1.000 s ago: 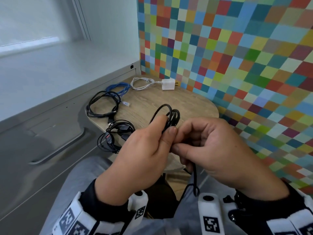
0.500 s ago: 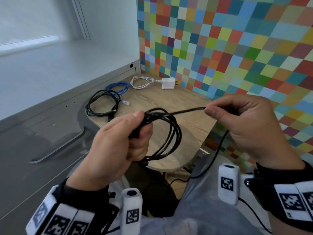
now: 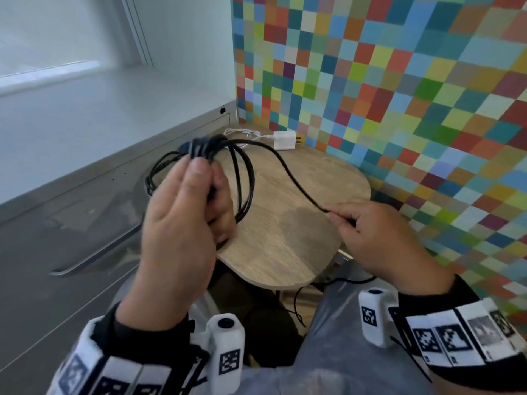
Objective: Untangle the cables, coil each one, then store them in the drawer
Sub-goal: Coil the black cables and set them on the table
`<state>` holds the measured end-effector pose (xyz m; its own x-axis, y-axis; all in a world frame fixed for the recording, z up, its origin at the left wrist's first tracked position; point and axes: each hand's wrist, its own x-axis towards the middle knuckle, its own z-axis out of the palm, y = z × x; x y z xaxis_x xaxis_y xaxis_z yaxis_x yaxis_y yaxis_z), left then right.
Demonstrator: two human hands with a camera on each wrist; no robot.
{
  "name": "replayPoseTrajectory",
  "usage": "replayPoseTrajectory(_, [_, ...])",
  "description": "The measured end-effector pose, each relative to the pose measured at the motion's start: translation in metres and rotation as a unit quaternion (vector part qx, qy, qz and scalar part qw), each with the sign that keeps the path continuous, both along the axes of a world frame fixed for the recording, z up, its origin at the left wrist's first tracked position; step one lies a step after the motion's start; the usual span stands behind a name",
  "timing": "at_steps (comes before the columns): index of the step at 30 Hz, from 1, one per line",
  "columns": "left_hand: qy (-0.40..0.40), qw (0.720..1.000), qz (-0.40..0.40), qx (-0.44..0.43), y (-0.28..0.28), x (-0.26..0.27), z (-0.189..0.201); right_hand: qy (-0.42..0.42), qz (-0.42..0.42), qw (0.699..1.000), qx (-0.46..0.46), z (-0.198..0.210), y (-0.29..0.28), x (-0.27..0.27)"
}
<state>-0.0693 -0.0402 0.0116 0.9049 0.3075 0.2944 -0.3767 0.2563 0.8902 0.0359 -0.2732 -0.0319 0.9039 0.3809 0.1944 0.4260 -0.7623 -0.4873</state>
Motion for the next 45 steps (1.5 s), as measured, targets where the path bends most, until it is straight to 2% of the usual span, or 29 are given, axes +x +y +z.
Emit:
replayPoseTrajectory(3, [0.008,0.983,0.052,0.177,-0.016,0.002,-0.01,-0.027,0.067,0.988,-0.134,0.016,0.02,-0.02])
replayPoseTrajectory(6, [0.006,0.923,0.104,0.371,-0.029,0.002,-0.02,-0.072,0.125,0.969,-0.202,0.029,0.042,-0.042])
replayPoseTrajectory(8, [0.005,0.894,0.13,0.429,-0.034,0.003,-0.025,-0.085,0.159,0.961,-0.21,0.034,0.052,-0.054])
replayPoseTrajectory(14, [0.018,0.873,0.088,0.48,-0.034,0.004,-0.023,-0.139,0.174,0.967,-0.123,0.038,0.056,-0.063])
replayPoseTrajectory(19, [0.037,0.89,0.028,0.453,-0.027,0.003,-0.013,-0.077,0.2,0.976,0.028,0.043,0.053,-0.068])
replayPoseTrajectory(23, [0.03,0.9,0.026,0.434,-0.027,0.004,-0.01,-0.031,0.188,0.978,0.085,0.045,0.053,-0.07])
replayPoseTrajectory(27, [0.051,0.884,0.036,0.463,-0.019,0.003,-0.014,0.022,0.167,0.976,0.136,0.054,0.044,-0.066])
replayPoseTrajectory(31, [0.141,0.855,-0.029,0.498,-0.004,0.002,-0.015,0.035,0.127,0.975,0.18,0.069,0.018,-0.048])
replayPoseTrajectory(33, [0.159,0.861,-0.081,0.476,0.001,0.002,-0.014,0.027,0.106,0.973,0.204,0.074,0.01,-0.041])
replayPoseTrajectory(35, [0.146,0.882,-0.146,0.423,0.005,0.001,-0.015,0.019,0.097,0.97,0.224,0.075,0.005,-0.035])
replayPoseTrajectory(37, [0.115,0.914,-0.222,0.32,0.007,0.001,-0.017,0.017,0.083,0.964,0.251,0.073,0.002,-0.031])
replayPoseTrajectory(39, [0.103,0.946,-0.263,0.159,0.009,0.0,-0.017,0.013,0.061,0.957,0.282,0.066,0.0,-0.025])
replayPoseTrajectory(41, [0.081,0.957,-0.28,0.014,0.014,-0.001,-0.016,0.016,0.04,0.946,0.322,0.057,-0.001,-0.02])
replayPoseTrajectory(45, [0.03,0.961,-0.255,-0.104,0.02,-0.004,-0.004,0.025,-0.003,0.94,0.341,0.038,-0.002,-0.009])
